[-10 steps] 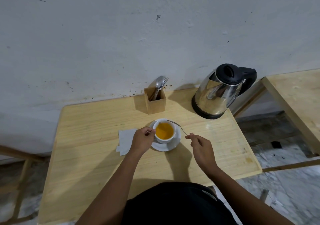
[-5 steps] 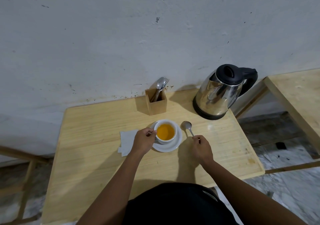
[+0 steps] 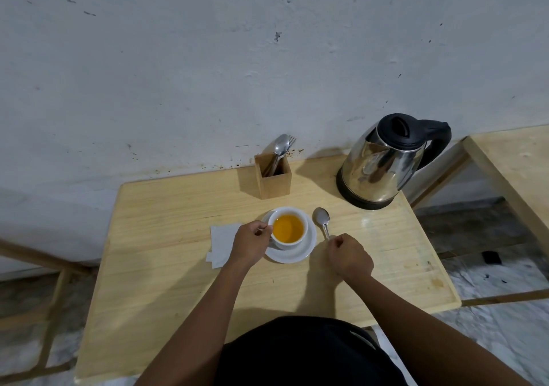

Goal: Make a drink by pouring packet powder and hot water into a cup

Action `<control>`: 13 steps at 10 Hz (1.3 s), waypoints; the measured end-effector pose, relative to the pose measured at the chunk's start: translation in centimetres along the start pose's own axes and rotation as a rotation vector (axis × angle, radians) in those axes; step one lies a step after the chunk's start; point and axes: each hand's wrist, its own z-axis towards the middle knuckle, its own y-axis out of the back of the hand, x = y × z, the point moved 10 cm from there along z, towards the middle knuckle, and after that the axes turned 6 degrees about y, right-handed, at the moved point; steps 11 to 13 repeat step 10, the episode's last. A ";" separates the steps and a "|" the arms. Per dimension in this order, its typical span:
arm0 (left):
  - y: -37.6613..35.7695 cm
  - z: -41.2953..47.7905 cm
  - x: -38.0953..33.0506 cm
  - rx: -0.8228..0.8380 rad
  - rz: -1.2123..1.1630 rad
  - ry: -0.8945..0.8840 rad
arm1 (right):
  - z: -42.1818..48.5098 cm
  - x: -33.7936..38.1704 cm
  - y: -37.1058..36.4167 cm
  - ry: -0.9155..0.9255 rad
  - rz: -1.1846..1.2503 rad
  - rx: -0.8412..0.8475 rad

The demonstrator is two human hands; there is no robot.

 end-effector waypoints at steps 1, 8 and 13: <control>0.1 -0.1 0.0 -0.002 0.001 0.006 | 0.1 0.2 0.2 0.010 -0.012 0.006; 0.1 -0.4 0.1 0.011 -0.033 0.037 | 0.3 1.7 0.8 0.130 -0.055 0.115; 1.8 -0.4 -1.9 -0.041 -0.015 -0.025 | 1.1 5.1 3.1 0.253 0.025 0.032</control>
